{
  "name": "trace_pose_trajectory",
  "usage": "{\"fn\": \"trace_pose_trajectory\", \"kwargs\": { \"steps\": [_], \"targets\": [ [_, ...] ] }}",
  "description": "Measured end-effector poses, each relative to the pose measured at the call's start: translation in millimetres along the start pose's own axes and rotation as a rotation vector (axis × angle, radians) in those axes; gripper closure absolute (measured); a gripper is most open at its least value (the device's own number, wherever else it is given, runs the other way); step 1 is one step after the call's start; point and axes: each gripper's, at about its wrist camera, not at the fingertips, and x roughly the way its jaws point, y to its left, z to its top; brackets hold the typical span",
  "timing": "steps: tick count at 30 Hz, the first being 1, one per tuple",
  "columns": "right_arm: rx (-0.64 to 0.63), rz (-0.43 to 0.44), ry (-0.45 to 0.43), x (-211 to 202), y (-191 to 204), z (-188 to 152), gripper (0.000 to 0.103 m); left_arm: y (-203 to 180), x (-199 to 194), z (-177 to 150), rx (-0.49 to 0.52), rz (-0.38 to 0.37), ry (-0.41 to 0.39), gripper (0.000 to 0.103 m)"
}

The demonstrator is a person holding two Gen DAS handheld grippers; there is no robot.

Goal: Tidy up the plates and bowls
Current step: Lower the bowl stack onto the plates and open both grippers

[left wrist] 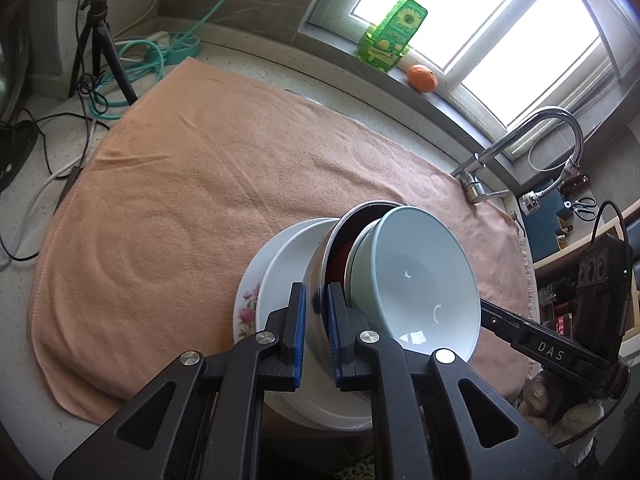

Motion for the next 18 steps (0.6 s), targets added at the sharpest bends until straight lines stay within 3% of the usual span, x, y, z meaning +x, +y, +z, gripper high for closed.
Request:
{"fn": "trace_pose_trajectory", "kwargs": {
  "steps": [5,11,14,18],
  "targets": [
    [-0.015,-0.028,-0.035,-10,0,-4,0.089,2,-8,-4,-0.002,0.016,-0.019,0.085],
    [-0.059,-0.076,-0.087,-28,5,-17,0.087,-2,-23,-15,0.025,0.061,-0.056,0.085],
    [-0.08,-0.098,-0.119,-38,9,-26,0.08,-5,-30,-23,0.037,0.088,-0.076,0.084],
    [-0.116,-0.125,-0.164,-51,15,-40,0.078,-9,-43,-33,0.055,0.108,-0.098,0.075]
  ]
}}
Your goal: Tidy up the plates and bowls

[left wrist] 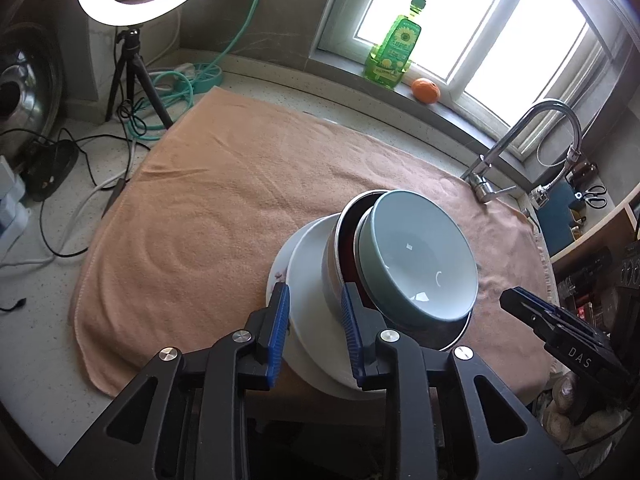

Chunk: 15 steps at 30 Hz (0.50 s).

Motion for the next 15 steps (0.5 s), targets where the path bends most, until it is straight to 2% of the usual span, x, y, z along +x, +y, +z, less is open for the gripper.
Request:
{"fn": "trace_pose_trajectory", "kwargs": {
  "steps": [2,4,7,9,11,12,15],
  "targets": [
    [-0.022,-0.014,-0.024,-8,5,-5,0.071,-4,-8,-5,0.016,0.011,-0.018,0.068],
    [-0.045,-0.032,-0.053,-16,11,-11,0.056,-9,-14,-10,0.035,0.014,-0.03,0.063],
    [-0.077,-0.058,-0.094,-27,21,-20,0.049,-17,-22,-17,0.056,0.01,-0.039,0.056],
    [-0.094,-0.067,-0.112,-34,27,-26,0.044,-23,-26,-23,0.071,0.007,-0.048,0.044],
    [-0.101,-0.078,-0.14,-41,33,-32,0.035,-28,-29,-29,0.083,0.005,-0.052,0.037],
    [-0.103,-0.084,-0.155,-44,36,-34,0.033,-30,-30,-31,0.081,-0.001,-0.049,0.037],
    [-0.107,-0.102,-0.177,-51,42,-41,0.032,-33,-31,-36,0.089,0.001,-0.042,0.037]
  ]
}}
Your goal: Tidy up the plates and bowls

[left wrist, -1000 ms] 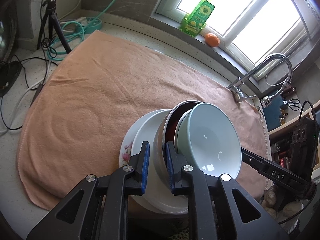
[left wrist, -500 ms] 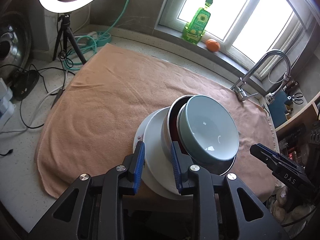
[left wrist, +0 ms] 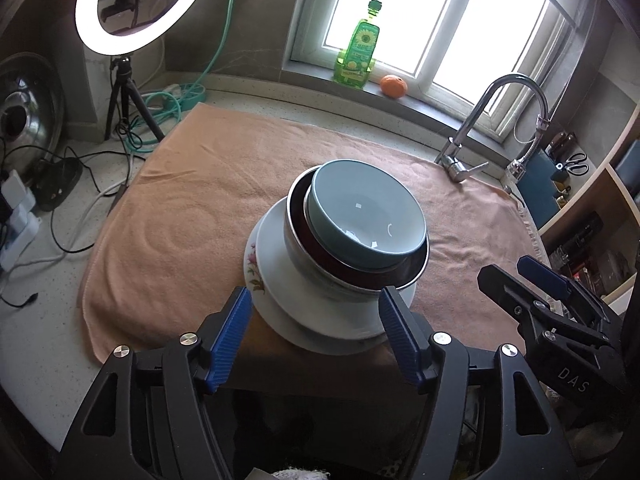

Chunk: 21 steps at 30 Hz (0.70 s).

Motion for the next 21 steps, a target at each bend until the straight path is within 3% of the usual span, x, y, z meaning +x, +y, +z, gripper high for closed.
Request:
{"fn": "trace_pose_trajectory", "kwargs": {
  "steps": [21],
  "targets": [
    [0.008,-0.021,-0.014,-12,4,-7,0.03,-5,-12,-4,0.012,0.0,-0.025,0.037]
  ]
}}
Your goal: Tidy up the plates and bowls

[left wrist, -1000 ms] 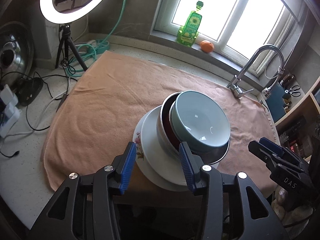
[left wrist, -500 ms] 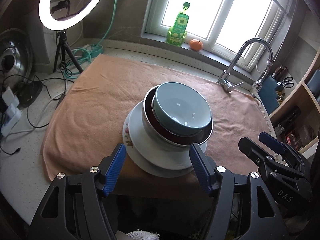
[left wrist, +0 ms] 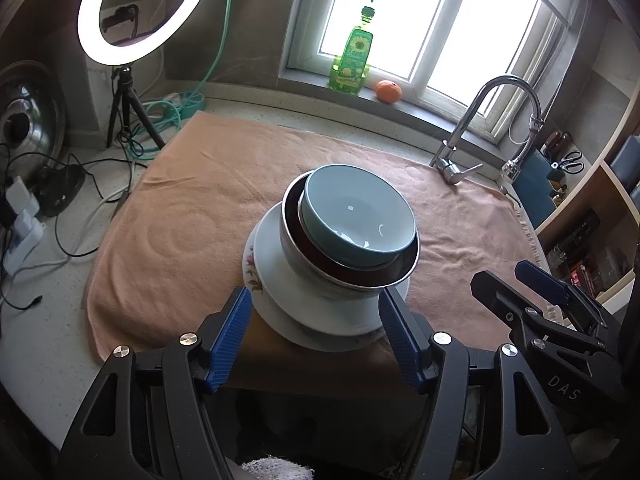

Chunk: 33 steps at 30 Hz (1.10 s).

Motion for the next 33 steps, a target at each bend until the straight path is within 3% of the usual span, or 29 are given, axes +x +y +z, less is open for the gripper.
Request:
{"fn": "trace_pose_trajectory", "kwargs": {
  "steps": [33],
  "targets": [
    [0.0,0.007,0.014,4.2,-4.6,-1.4,0.03,-2.3,-2.3,3.3,-0.002,-0.005,-0.003,0.037]
  ]
}}
